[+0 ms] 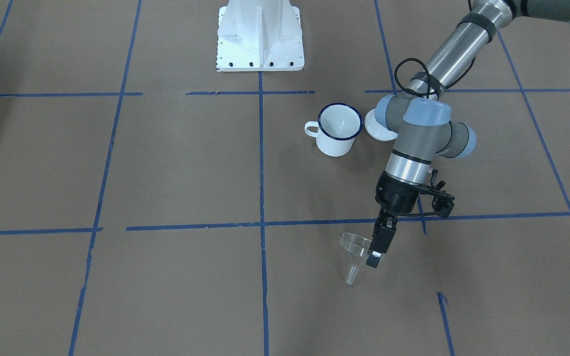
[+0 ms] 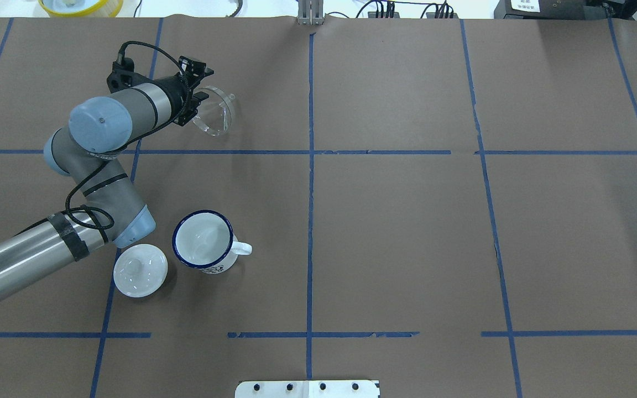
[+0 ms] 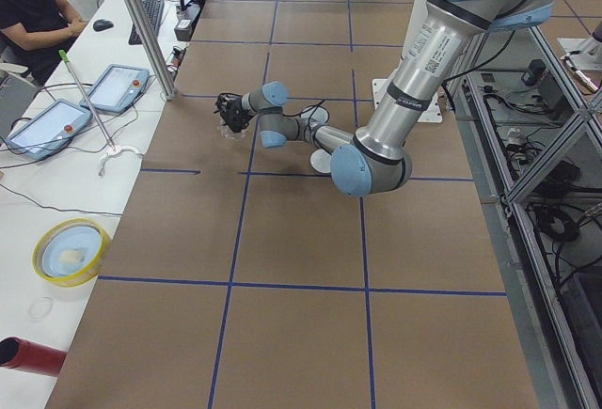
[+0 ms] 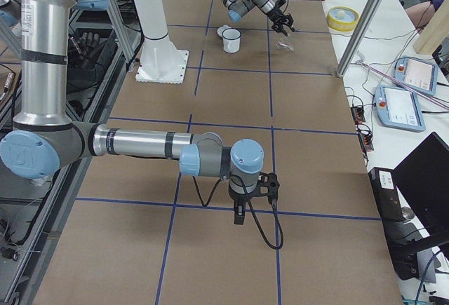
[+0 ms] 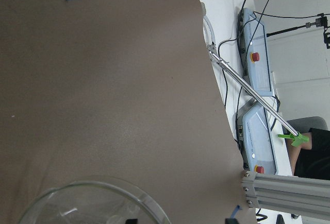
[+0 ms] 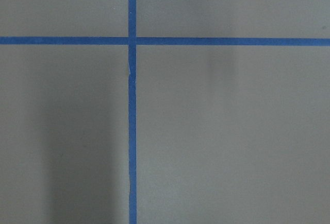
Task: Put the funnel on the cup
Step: 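Lower the left gripper and grasp the glass funnel's rim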
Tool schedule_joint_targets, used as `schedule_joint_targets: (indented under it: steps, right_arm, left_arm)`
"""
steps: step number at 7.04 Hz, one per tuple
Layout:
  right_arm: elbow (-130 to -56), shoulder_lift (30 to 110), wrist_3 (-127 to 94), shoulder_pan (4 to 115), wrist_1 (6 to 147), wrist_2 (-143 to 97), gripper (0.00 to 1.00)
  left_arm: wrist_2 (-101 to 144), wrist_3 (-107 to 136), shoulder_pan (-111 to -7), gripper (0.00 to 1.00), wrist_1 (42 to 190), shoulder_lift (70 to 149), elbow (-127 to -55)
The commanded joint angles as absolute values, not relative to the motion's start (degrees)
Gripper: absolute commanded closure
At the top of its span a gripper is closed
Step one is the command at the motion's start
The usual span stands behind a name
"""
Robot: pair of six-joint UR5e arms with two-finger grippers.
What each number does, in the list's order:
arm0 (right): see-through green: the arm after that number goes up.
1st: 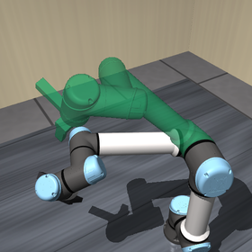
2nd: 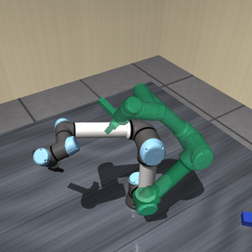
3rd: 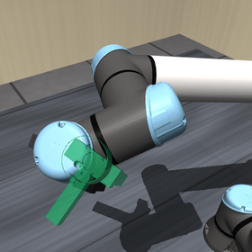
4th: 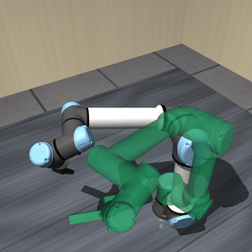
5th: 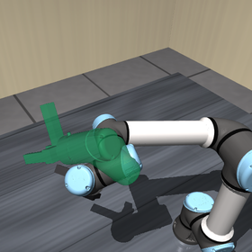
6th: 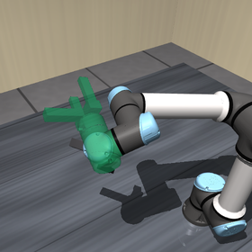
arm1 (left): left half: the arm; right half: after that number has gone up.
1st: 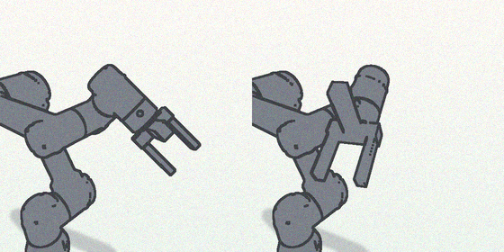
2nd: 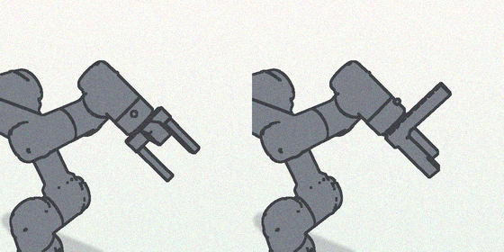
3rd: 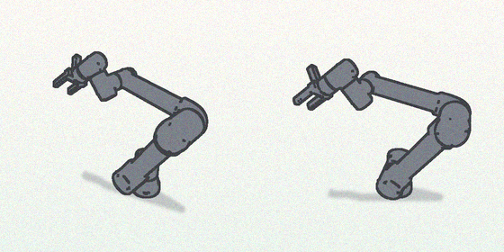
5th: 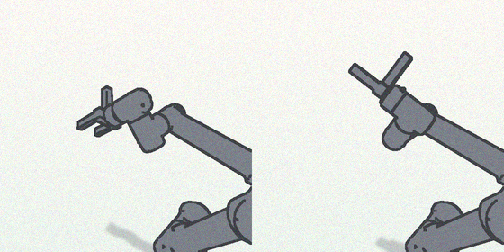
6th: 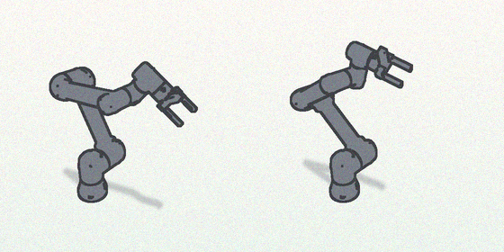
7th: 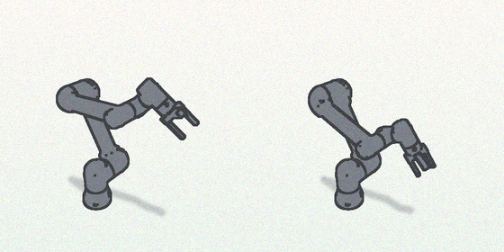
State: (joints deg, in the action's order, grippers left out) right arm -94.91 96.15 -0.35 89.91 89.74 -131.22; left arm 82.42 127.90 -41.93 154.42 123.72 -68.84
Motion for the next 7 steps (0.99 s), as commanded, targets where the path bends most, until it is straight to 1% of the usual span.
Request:
schedule_joint_targets:
  steps: [1, 2, 6, 7]
  right_arm:
    - [-94.92, 96.15, -0.35, 89.91, 89.74, -131.22, 0.0]
    - [-94.92, 96.15, -0.35, 89.91, 89.74, -131.22, 0.0]
    - [-94.92, 96.15, -0.35, 89.91, 89.74, -131.22, 0.0]
    - [-94.83, 96.15, -0.35, 89.91, 89.74, -131.22, 0.0]
  left_arm:
    - [82.44, 127.88, -41.92, 0.71, 154.6, 124.01, -68.47]
    - [82.44, 127.88, -41.92, 1.0, 154.6, 124.01, -68.47]
    - [82.53, 127.36, -42.45, 1.0, 154.34, 124.1, -69.43]
    - [82.88, 126.14, -44.45, 1.0, 153.38, 124.19, -73.78]
